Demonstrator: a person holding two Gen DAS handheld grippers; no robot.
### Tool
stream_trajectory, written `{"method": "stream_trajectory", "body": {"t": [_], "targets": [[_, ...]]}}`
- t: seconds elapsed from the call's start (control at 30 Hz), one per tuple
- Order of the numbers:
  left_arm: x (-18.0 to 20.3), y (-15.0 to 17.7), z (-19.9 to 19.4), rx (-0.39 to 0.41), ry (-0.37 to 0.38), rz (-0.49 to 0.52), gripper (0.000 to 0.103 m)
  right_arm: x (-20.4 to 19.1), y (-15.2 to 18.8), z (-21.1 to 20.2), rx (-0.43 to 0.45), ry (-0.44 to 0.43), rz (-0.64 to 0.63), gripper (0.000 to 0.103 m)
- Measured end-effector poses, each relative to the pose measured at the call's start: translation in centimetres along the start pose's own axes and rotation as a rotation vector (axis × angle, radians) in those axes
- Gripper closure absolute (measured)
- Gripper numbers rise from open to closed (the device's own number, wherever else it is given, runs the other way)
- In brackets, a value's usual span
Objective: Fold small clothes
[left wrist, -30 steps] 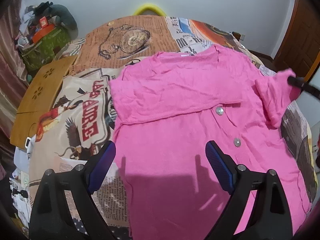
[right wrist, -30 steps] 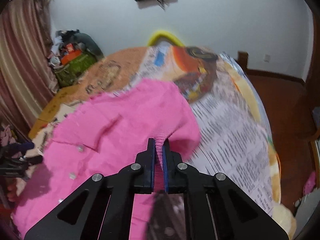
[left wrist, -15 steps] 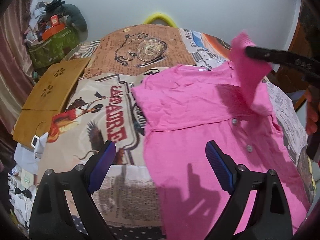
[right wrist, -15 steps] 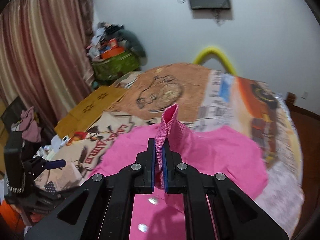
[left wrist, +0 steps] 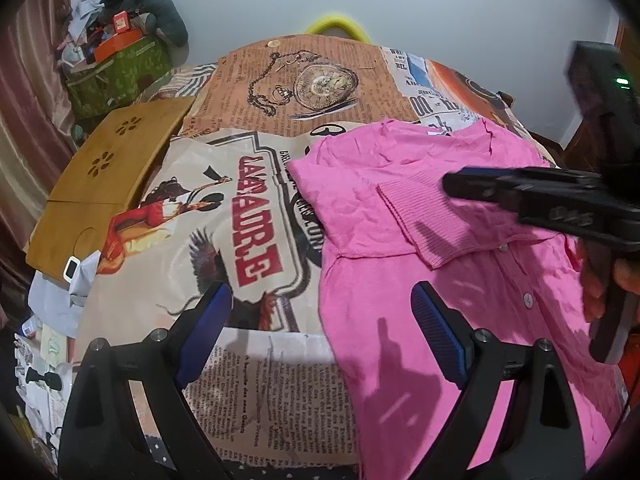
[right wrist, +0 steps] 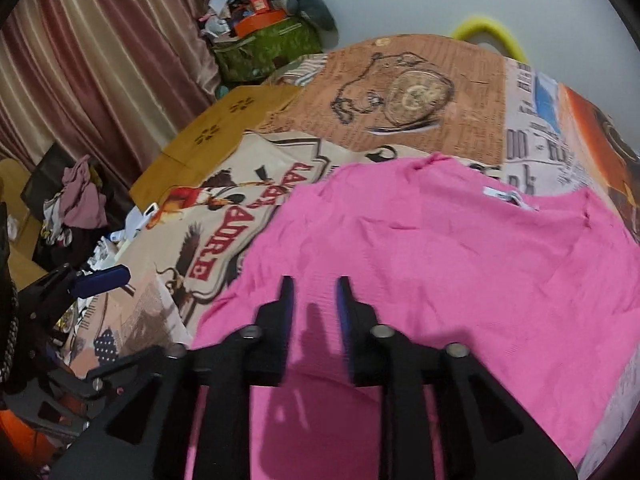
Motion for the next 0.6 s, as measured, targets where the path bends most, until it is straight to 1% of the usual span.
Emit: {"method": "stream_trajectory", "body": {"t": [0.07,0.13,0.23,0.27,0.3,0.33,0.43,0.47,0.53,0.6], "targets": [[0.4,-0.5,0.2,0.002,0.017,0.0,0.012,1.3,-0.1,-1.8,0.039,0.006,0.022,0.071],[0.9,-1.2,0.5,0.007,0.04,-0.003,0.012,2.8,0.0,-3.5,0.072,0.032,0.035,0.066],[1.6,-2.6,1.6,-0.001,0.077,-0.024,0.012,5.6,0.5,-6.1,0.12,0.099,0.044,0.059],[1.8,-3.2,2.3,-0.01,0.093,-0.036,0.012,6.5,0.8,-6.9,0.129,0.124,0.044,0.059],[1.9,-3.7,3.0,-0.021,0.105,-0.05,0.014,7.6,1.2,-7.6,0.136,0.154,0.045,0.059],[2.1,-4.1,3.6,-0.031,0.117,-0.062,0.019,8.4,1.4,-7.9,0.138,0.176,0.048,0.059],[2.5,-5.3,6.0,-0.069,0.126,-0.085,0.03,11.8,2.6,-9.2,0.141,0.247,0.074,0.058],[2.7,-5.5,6.9,-0.086,0.132,-0.09,0.031,12.6,2.9,-9.4,0.14,0.265,0.081,0.058],[2.9,-5.7,8.4,-0.121,0.135,-0.101,0.041,14.5,3.5,-9.5,0.134,0.289,0.105,0.058],[3.1,-5.7,10.0,-0.158,0.14,-0.107,0.047,16.3,4.1,-9.2,0.119,0.304,0.136,0.057]]}}
Point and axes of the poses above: each gripper's, at about its wrist camera, not at the fingertips, and z roughly the way its jaws point, x to its right, y to its underside, the point moved 5 cm from there along z, roughly the way its jaws point, and after that the axes turned 12 degrees about y, right-handed, at the moved point
